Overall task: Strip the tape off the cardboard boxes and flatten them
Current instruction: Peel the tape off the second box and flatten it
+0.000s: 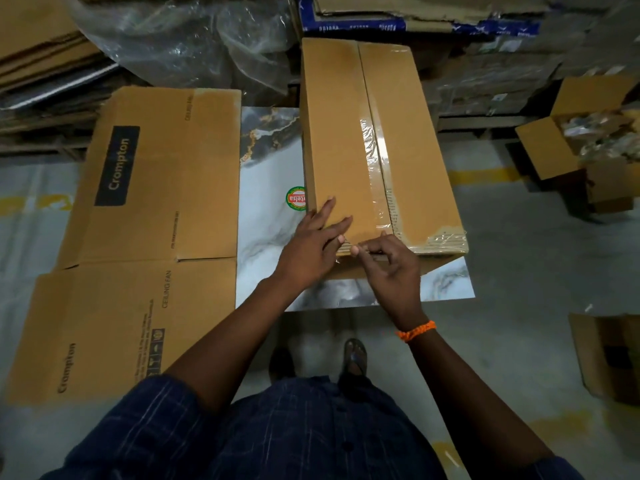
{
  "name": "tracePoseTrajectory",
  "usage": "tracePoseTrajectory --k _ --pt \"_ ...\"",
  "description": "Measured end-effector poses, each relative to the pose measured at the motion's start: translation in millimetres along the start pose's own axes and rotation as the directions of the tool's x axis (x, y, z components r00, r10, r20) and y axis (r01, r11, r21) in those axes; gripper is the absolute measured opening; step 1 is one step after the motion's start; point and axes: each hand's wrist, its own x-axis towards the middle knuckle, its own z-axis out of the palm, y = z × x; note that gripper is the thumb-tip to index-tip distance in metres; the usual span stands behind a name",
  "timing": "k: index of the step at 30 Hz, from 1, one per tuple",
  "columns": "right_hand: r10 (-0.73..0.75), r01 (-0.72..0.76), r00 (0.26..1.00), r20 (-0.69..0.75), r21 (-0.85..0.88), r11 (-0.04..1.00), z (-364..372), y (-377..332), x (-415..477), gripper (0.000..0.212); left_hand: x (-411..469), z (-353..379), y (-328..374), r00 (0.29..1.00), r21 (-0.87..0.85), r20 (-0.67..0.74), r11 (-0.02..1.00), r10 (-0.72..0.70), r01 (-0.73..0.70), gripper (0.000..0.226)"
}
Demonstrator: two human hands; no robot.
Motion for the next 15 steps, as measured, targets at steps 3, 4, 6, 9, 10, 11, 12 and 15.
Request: tracePoseTrajectory --k 3,4,6,9,10,11,12,15 --pt "0.147 -0.139 0.988 -0.045 0.155 0.978 -16.8 -4.4 -4.3 0.012 2.6 4.6 -4.3 1.000 0.013 -0.012 1.000 -0.005 0.006 0.046" --pt "0.200 -0.185 0.978 -0.055 0.202 0.962 -21.5 -5.5 -7.1 0.013 2.3 3.4 -4.5 1.000 0.016 -0.014 1.000 -0.003 0.004 0.047" --pt "0.293 -0.258 0.953 -0.082 0.291 0.921 -30.5 -6.5 -11.1 0.017 2.7 2.8 -4.2 1.000 0.019 -0.001 1.000 0.000 0.000 0.048" --pt "0.423 -0.323 0.895 -0.141 0.449 0.833 -43.3 -5.0 -13.7 0.016 3.0 4.0 -3.0 1.000 0.045 -0.007 0.999 -0.005 0.006 0.048" --pt "0.452 -0.332 0.881 -0.142 0.495 0.803 -46.5 -3.3 -14.4 0.015 3.1 4.3 -1.7 1.000 0.077 -0.018 0.997 -0.002 0.004 0.049" --pt "0.469 -0.341 0.874 -0.130 0.523 0.781 -48.5 -1.6 -14.8 0.015 3.4 4.8 -0.6 1.000 0.118 -0.026 0.993 0.000 0.003 0.048" --pt "0.478 -0.351 0.871 -0.113 0.538 0.767 -49.4 0.1 -15.0 0.017 3.8 5.2 1.9 1.000 0.159 -0.024 0.987 -0.002 0.006 0.048" --pt "0.512 -0.356 0.852 -0.111 0.595 0.721 -48.9 2.6 -10.0 0.019 5.0 5.5 10.4 1.000 0.246 -0.009 0.969 -0.022 0.023 0.056"
